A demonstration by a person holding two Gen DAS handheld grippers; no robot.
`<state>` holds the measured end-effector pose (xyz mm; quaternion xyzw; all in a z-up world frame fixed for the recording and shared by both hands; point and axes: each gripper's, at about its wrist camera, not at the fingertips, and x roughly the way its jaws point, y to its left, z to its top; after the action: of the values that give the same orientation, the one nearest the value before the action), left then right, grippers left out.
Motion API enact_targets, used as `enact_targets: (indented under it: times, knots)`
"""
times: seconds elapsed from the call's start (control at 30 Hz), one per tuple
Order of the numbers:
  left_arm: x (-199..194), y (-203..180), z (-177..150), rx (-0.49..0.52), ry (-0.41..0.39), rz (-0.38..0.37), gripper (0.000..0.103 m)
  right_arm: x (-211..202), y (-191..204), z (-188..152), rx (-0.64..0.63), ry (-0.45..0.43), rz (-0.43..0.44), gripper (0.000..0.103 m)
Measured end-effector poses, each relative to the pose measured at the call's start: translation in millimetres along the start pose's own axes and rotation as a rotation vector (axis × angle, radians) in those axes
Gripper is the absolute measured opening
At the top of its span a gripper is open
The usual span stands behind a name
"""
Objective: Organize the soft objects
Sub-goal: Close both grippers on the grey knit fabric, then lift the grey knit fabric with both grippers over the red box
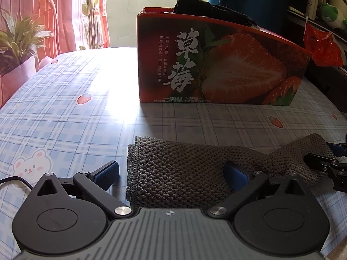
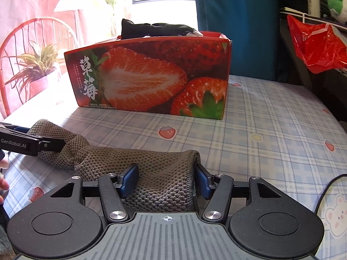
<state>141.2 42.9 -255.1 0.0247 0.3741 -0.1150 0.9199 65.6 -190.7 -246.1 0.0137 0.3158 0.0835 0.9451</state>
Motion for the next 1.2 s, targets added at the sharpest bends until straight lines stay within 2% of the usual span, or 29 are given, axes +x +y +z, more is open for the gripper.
enact_targets:
  times: [0.4, 0.57, 0.77, 0.8, 0.93, 1.0, 1.2]
  knots:
    - [-1, 2, 1, 0.005, 0.005, -0.011, 0.103, 1, -2, -1, 0.021, 0.010, 0.001, 0.057]
    - [-4, 2, 2, 0.005, 0.012, -0.037, 0.101, 1, -3, -1, 0.029, 0.012, 0.013, 0.056]
    - [-9, -4, 1, 0.042, 0.000, -0.093, 0.077, 0, 0, -1, 0.025, 0.017, 0.042, 0.045]
    - [-10, -5, 1, 0.045, -0.001, -0.105, 0.072, 0, 0, -1, 0.027, 0.017, 0.048, 0.044]
    - [-13, -8, 0, 0.065, -0.008, -0.154, 0.045, -1, 2, -1, 0.020, 0.017, 0.078, 0.030]
    - [-14, -13, -1, 0.095, -0.018, -0.147, 0.041, -1, 4, 0, 0.012, 0.017, 0.096, 0.020]
    - [-19, -13, -1, 0.086, -0.031, -0.143, 0.034, -5, 6, 2, 0.007, 0.000, 0.124, 0.011]
